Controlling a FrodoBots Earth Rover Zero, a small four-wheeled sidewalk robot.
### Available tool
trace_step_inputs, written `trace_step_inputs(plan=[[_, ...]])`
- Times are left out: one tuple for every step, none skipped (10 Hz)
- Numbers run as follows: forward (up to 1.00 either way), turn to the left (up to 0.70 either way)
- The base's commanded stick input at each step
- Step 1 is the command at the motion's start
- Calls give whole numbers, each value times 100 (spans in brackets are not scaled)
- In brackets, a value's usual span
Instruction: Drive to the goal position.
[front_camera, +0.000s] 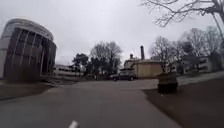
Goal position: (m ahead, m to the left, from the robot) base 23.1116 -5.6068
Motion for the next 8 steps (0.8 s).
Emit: trace_step_inputs(plan=[[100, 1], [100, 1], [100, 1], [100, 1], [100, 1], [100, 1], [100, 1], [100, 1]])
